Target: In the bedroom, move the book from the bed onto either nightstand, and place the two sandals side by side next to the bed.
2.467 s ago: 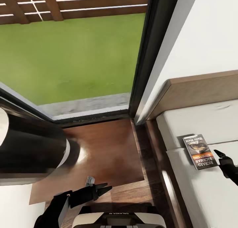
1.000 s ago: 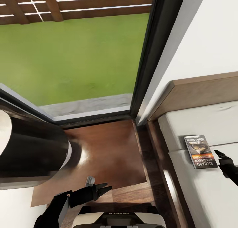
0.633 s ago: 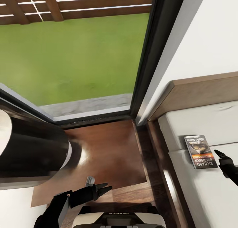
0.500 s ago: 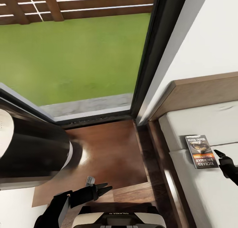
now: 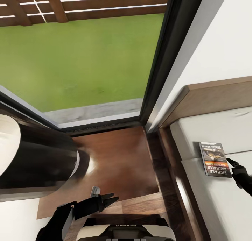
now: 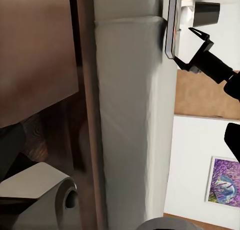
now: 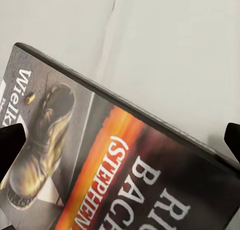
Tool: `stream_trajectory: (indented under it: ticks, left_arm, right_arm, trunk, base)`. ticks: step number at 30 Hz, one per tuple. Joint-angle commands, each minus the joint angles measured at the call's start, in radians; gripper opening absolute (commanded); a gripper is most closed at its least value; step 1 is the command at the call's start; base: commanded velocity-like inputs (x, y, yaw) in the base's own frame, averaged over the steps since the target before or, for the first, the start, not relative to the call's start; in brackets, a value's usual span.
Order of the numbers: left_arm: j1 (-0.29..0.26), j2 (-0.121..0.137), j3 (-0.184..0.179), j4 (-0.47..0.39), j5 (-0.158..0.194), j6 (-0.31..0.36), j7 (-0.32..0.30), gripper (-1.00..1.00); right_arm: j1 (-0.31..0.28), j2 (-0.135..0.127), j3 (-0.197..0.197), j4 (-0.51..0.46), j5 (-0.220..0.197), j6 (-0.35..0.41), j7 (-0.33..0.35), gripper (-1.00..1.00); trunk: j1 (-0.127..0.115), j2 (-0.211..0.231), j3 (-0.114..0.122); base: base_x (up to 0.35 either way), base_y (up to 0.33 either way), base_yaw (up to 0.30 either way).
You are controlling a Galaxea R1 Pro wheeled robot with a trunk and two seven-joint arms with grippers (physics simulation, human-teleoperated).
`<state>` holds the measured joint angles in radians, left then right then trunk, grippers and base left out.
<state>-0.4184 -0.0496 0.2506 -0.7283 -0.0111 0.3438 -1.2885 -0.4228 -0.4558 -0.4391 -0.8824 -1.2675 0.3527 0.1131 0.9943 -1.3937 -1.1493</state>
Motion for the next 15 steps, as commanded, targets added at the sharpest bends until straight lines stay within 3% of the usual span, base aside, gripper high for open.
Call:
stream_trajectory:
  ticks: [1,8,15]
  left_arm:
    - [0.0,-0.001,0.004,0.0,-0.001,0.011,-0.005,1.0]
    - [0.0,-0.001,0.003,0.0,-0.001,0.011,-0.005,1.0]
    - [0.0,-0.001,0.004,0.0,-0.001,0.011,-0.005,1.0]
  right_arm:
    - [-0.001,0.0,-0.003,0.0,-0.004,0.006,0.002,1.0]
    - [-0.001,0.0,-0.003,0.0,-0.004,0.006,0.002,1.0]
    - [-0.001,0.0,-0.002,0.0,-0.004,0.006,0.002,1.0]
  trunk:
    - [0.0,0.0,0.0]
    - [0.0,0.0,0.0]
    - [0.0,0.0,0.0]
  base:
    - [0.0,0.0,0.0]
    - [0.0,0.002,0.0]
    - [0.0,0.087,0.0]
